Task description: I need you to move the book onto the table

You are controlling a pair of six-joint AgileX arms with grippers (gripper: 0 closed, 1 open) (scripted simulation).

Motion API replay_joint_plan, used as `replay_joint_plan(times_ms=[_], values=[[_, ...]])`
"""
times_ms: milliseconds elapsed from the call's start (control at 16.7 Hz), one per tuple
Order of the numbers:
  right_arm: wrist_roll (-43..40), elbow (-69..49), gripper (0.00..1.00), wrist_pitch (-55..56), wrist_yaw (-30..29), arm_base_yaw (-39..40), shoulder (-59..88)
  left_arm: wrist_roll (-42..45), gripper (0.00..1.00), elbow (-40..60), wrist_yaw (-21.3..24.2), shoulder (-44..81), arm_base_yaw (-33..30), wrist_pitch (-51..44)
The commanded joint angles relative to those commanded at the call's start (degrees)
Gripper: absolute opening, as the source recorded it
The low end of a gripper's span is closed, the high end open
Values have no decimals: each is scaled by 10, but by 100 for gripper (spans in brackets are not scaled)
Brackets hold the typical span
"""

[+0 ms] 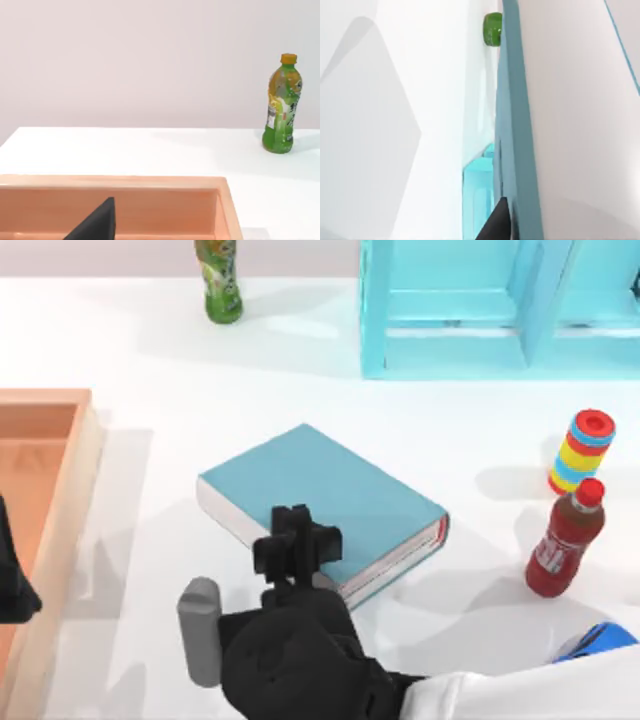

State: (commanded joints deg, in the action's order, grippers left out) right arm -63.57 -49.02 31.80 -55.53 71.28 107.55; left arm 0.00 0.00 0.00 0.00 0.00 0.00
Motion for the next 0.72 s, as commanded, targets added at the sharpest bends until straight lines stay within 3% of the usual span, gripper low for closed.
replay_joint_plan(times_ms=[720], values=[[9, 8, 0, 11, -7, 5, 14, 0, 100, 0, 0, 0, 0, 0]])
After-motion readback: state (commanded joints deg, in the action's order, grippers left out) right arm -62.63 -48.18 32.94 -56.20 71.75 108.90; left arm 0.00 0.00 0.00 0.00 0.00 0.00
